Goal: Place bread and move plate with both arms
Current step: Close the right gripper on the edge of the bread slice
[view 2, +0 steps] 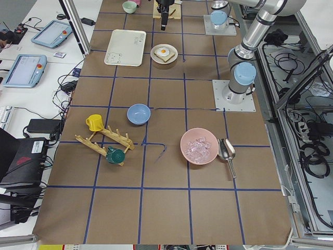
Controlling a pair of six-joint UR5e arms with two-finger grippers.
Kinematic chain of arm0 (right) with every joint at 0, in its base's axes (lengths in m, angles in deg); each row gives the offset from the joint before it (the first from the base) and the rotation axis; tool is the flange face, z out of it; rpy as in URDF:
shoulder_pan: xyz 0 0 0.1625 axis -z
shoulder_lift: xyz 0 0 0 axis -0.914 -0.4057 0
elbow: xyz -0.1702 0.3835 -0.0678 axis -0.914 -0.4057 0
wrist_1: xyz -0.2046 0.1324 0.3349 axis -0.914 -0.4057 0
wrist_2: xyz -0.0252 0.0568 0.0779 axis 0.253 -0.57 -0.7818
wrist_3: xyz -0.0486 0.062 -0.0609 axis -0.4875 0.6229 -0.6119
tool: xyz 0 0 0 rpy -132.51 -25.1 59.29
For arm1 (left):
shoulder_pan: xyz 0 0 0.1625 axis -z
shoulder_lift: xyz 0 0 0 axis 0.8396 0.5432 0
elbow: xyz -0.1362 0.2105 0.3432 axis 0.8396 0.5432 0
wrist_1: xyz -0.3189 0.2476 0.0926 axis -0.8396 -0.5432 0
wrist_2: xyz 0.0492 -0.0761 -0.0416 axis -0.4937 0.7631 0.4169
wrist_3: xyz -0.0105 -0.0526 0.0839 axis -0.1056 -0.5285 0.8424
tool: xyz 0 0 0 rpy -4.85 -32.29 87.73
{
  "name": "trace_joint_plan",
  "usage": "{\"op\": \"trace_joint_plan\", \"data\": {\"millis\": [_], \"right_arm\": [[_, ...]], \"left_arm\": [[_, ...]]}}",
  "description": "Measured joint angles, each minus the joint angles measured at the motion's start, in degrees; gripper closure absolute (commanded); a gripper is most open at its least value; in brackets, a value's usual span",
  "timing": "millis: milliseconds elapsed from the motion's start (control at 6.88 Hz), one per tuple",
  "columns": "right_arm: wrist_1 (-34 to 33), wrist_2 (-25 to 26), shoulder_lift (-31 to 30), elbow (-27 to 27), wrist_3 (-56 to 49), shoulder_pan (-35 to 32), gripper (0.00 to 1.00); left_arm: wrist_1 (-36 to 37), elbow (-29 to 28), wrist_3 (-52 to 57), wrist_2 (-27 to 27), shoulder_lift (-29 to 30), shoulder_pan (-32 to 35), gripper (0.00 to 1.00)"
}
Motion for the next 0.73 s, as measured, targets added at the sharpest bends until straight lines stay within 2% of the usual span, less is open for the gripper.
{"op": "trace_joint_plan", "data": {"millis": [436, 582, 727], "right_arm": [[0.4, 0.0, -0.3, 0.0, -0.2, 0.5, 0.65], [0.5, 0.0, -0.1, 0.0, -0.2, 0.5, 0.68], [0.5, -0.1, 0.0, 0.1, -0.3, 0.5, 0.88]], "left_arm": [[0.0, -0.1, 0.1, -0.1, 0.0, 0.0, 0.0], [0.0, -0.1, 0.1, -0.1, 0.0, 0.0, 0.0], [0.0, -0.1, 0.1, -0.1, 0.0, 0.0, 0.0]]}}
